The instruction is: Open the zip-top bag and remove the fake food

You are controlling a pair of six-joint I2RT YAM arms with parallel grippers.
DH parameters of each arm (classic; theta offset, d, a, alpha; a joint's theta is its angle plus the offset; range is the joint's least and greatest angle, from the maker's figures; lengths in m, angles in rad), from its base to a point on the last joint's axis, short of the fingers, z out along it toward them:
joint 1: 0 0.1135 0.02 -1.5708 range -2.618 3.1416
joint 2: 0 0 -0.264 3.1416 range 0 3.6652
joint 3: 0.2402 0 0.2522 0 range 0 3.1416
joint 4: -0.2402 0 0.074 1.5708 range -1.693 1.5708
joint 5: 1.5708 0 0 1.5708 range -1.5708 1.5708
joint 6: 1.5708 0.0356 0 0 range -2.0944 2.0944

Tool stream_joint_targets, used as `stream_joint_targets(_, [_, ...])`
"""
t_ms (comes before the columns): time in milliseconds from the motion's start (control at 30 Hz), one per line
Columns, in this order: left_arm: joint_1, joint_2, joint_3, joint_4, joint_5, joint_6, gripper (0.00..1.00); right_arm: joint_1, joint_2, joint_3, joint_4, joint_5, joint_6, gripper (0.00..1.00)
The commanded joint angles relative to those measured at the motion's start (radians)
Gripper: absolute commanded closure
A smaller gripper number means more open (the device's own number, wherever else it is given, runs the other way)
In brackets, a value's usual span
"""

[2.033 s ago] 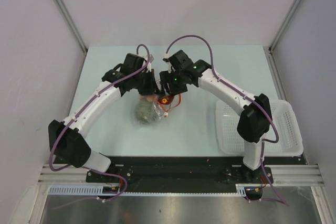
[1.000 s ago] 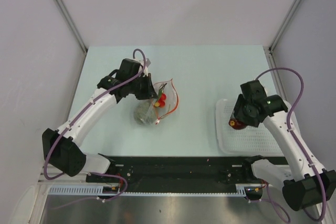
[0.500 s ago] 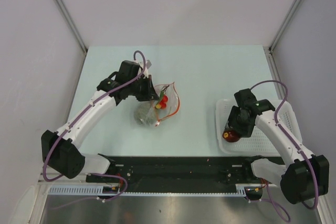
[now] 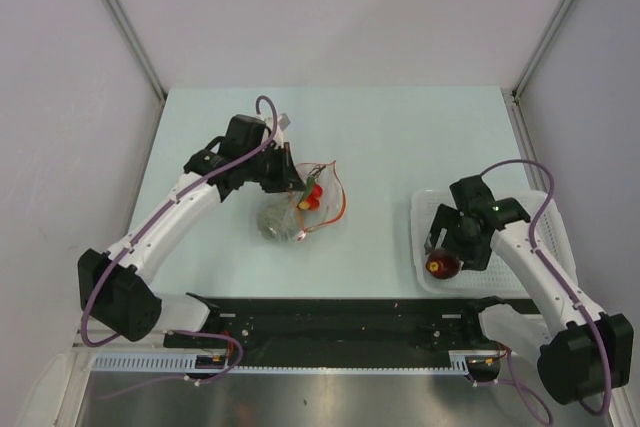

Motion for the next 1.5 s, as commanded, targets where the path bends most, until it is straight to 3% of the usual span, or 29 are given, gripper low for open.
stream_joint_targets(0, [-0.001, -0.062, 0.001, 0.039, 0.023, 0.022, 1.00, -0.002, -0.048, 0.071, -0.073, 0.022, -0.024, 0.05])
stream_joint_targets(233, [-0.002, -0.058, -0.004, 0.025, 0.026, 0.008, 1.00, 0.093, -0.088, 0.264, -0.081, 0.045, -0.026, 0.01])
stream_joint_targets(367, [-0.002, -0.055, -0.001, 0.028, 0.023, 0.009, 1.00, 0.239, -0.064, 0.345, 0.110, 0.040, 0.012, 0.04])
stream_joint_targets(600, [-0.001, -0.052, -0.004, 0.048, 0.060, -0.032, 1.00, 0.380, 0.085, 0.431, 0.402, -0.027, 0.068, 0.06])
stream_joint_targets(867, [-0.001, -0.044, 0.008, 0.065, 0.059, -0.090, 1.00, 0.497, 0.220, 0.456, 0.661, -0.027, 0.089, 0.41])
stream_joint_targets(967, [-0.002, -0.043, 0.004, 0.083, 0.057, -0.122, 1.00, 0.512, 0.267, 0.460, 0.697, -0.015, 0.083, 0.49])
stream_joint_targets(1133, [-0.001, -0.049, -0.002, 0.126, 0.060, -0.191, 1.00, 0.512, 0.349, 0.462, 0.761, -0.027, 0.087, 0.56])
stream_joint_targets(1467, [-0.002, -0.075, -0.021, 0.099, 0.066, -0.190, 1.00, 0.469, 0.563, 0.519, 0.876, -0.116, 0.043, 0.62])
